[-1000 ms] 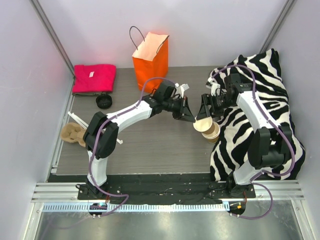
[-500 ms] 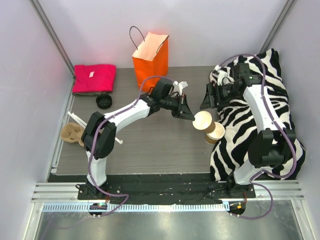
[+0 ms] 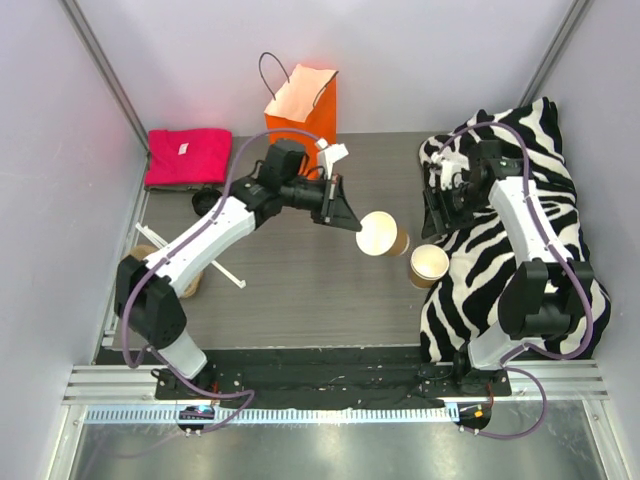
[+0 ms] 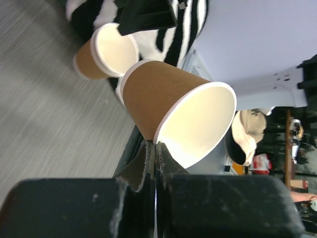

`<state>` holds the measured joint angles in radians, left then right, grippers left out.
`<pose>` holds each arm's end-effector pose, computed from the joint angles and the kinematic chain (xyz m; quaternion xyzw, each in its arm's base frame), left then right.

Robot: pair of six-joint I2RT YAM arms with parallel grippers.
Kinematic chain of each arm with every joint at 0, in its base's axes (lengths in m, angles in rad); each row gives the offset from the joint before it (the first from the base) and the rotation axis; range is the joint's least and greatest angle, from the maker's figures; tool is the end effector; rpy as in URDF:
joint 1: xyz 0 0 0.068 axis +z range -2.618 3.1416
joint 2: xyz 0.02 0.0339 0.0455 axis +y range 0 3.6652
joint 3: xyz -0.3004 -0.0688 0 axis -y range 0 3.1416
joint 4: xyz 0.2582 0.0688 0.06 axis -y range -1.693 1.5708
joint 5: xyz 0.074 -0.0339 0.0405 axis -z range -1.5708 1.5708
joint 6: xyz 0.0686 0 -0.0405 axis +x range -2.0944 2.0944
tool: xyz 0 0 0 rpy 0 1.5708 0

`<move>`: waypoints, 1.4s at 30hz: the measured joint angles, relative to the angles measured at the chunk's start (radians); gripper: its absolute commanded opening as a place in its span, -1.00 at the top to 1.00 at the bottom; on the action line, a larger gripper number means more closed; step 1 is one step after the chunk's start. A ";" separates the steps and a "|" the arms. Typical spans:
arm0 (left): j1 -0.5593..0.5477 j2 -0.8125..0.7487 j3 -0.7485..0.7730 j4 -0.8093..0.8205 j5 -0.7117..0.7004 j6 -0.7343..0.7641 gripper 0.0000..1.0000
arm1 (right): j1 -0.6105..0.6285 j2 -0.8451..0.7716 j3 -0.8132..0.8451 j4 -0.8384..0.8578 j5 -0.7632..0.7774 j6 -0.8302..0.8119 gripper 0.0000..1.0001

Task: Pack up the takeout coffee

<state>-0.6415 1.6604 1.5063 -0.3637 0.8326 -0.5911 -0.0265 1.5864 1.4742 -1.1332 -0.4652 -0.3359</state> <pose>0.3026 -0.2894 0.3729 0.2231 0.7854 -0.5509 0.1730 0.3319 0.0220 0.3164 -0.1848 0.9430 0.1953 0.1960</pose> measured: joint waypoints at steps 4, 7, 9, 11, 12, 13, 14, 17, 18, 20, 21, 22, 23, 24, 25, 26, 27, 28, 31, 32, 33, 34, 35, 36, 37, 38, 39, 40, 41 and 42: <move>0.045 -0.061 -0.032 -0.126 -0.029 0.119 1.00 | 0.043 0.000 -0.081 0.024 0.079 -0.010 -0.21; 0.061 -0.107 -0.074 -0.225 -0.075 0.219 1.00 | 0.071 0.000 -0.133 0.056 0.137 -0.015 -0.21; 0.061 -0.147 -0.110 -0.284 -0.101 0.279 1.00 | 0.083 0.000 -0.150 0.073 0.163 -0.024 -0.21; 0.059 -0.186 -0.142 -0.326 -0.123 0.325 1.00 | 0.086 0.000 -0.152 0.093 0.184 -0.031 -0.20; 0.058 -0.206 -0.158 -0.349 -0.136 0.351 1.00 | 0.088 0.000 -0.155 0.107 0.195 -0.034 -0.18; 0.057 -0.218 -0.167 -0.362 -0.145 0.369 1.00 | 0.090 0.002 -0.158 0.115 0.202 -0.037 -0.16; 0.056 -0.229 -0.178 -0.373 -0.157 0.391 1.00 | 0.090 0.005 -0.160 0.123 0.211 -0.040 -0.16; 0.057 -0.238 -0.204 -0.391 -0.180 0.430 1.00 | 0.092 0.022 -0.165 0.134 0.229 -0.049 -0.16; 0.057 -0.237 -0.214 -0.396 -0.186 0.442 1.00 | 0.093 0.029 -0.165 0.134 0.230 -0.051 -0.16; 0.057 -0.235 -0.230 -0.406 -0.195 0.456 1.00 | 0.095 0.036 -0.164 0.130 0.229 -0.053 -0.18; 0.057 -0.235 -0.237 -0.412 -0.197 0.465 1.00 | 0.095 0.036 -0.162 0.127 0.227 -0.053 -0.20; 0.057 -0.233 -0.240 -0.418 -0.199 0.469 1.00 | 0.097 0.036 -0.155 0.118 0.224 -0.054 -0.23; 0.057 -0.232 -0.241 -0.420 -0.201 0.472 1.00 | 0.097 0.035 -0.148 0.111 0.219 -0.054 -0.25; 0.057 -0.232 -0.241 -0.419 -0.203 0.474 1.00 | 0.097 0.035 -0.134 0.101 0.210 -0.054 -0.28; 0.057 -0.231 -0.241 -0.419 -0.203 0.476 1.00 | 0.098 0.035 -0.124 0.098 0.203 -0.054 -0.31; 0.057 -0.231 -0.241 -0.419 -0.203 0.477 1.00 | 0.099 0.034 -0.110 0.092 0.192 -0.054 -0.32; 0.057 -0.231 -0.241 -0.419 -0.204 0.479 1.00 | 0.101 0.032 -0.098 0.087 0.181 -0.055 -0.32; 0.057 -0.231 -0.241 -0.419 -0.204 0.481 1.00 | 0.103 0.029 -0.088 0.081 0.171 -0.055 -0.32; 0.057 -0.231 -0.241 -0.419 -0.204 0.491 1.00 | 0.121 0.015 -0.080 0.067 0.144 -0.056 -0.32; 0.057 -0.231 -0.241 -0.419 -0.204 0.494 1.00 | 0.132 0.010 -0.081 0.060 0.137 -0.056 -0.32; 0.057 -0.231 -0.241 -0.419 -0.204 0.495 1.00 | 0.142 0.008 -0.082 0.054 0.131 -0.056 -0.32; 0.057 -0.231 -0.241 -0.419 -0.204 0.495 1.00 | 0.150 0.007 -0.084 0.052 0.126 -0.055 -0.32; 0.057 -0.231 -0.241 -0.419 -0.204 0.496 1.00 | 0.158 0.006 -0.088 0.053 0.122 -0.055 -0.32; 0.057 -0.231 -0.241 -0.420 -0.204 0.496 1.00 | 0.166 0.004 -0.095 0.053 0.119 -0.055 -0.32; 0.057 -0.231 -0.241 -0.419 -0.205 0.495 1.00 | 0.172 0.003 -0.104 0.052 0.117 -0.054 -0.33; 0.057 -0.231 -0.241 -0.419 -0.205 0.495 1.00 | 0.178 0.002 -0.112 0.052 0.114 -0.054 -0.33; 0.057 -0.231 -0.241 -0.419 -0.205 0.495 1.00 | 0.183 0.002 -0.118 0.051 0.113 -0.053 -0.33; 0.057 -0.231 -0.241 -0.419 -0.205 0.495 1.00 | 0.185 0.002 -0.121 0.051 0.112 -0.052 -0.33; 0.057 -0.231 -0.241 -0.419 -0.205 0.495 1.00 | 0.187 0.002 -0.124 0.052 0.112 -0.051 -0.33; 0.057 -0.231 -0.241 -0.419 -0.206 0.495 1.00 | 0.187 0.002 -0.127 0.055 0.112 -0.050 -0.33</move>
<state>-0.5846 1.4296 1.2652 -0.7830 0.6266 -0.0959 0.1604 1.5883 1.3472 -1.0786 -0.3531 -0.3859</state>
